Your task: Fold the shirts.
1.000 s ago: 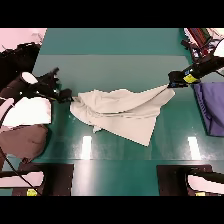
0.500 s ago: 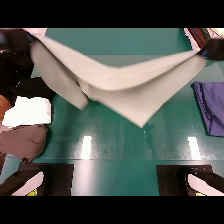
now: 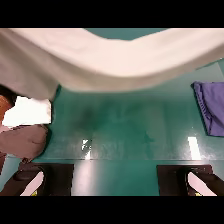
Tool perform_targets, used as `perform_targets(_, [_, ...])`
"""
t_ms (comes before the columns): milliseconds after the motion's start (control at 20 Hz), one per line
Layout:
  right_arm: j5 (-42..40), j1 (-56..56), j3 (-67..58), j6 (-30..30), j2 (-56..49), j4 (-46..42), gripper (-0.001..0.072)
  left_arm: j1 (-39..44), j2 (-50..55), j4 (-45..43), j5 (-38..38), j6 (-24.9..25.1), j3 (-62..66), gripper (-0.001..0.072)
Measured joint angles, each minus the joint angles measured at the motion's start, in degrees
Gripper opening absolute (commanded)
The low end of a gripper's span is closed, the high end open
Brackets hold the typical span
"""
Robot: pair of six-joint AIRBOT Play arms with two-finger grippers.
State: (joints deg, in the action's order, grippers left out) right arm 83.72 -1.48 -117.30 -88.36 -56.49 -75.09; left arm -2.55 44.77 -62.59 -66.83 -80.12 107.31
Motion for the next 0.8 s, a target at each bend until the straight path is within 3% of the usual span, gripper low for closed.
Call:
perform_targets(200, [1.6, 3.5, -0.5, 0.0, -2.7, 0.0, 0.0014, 0.0, 2.3, -0.2, -4.0, -1.4, -4.6, 0.0025])
perform_targets(500, [6.5, -1.4, 6.6, 0.3, -18.7, 0.3, 0.0014, 0.0, 11.1, 0.6, -4.8, -1.7, -29.0, 0.0025])
perform_targets(800, [1.3, -4.4, 13.7, 1.4, -36.3, 0.5, 0.0019, 0.0, 27.2, 1.9, 8.6, 3.2, -42.8, 0.0027])
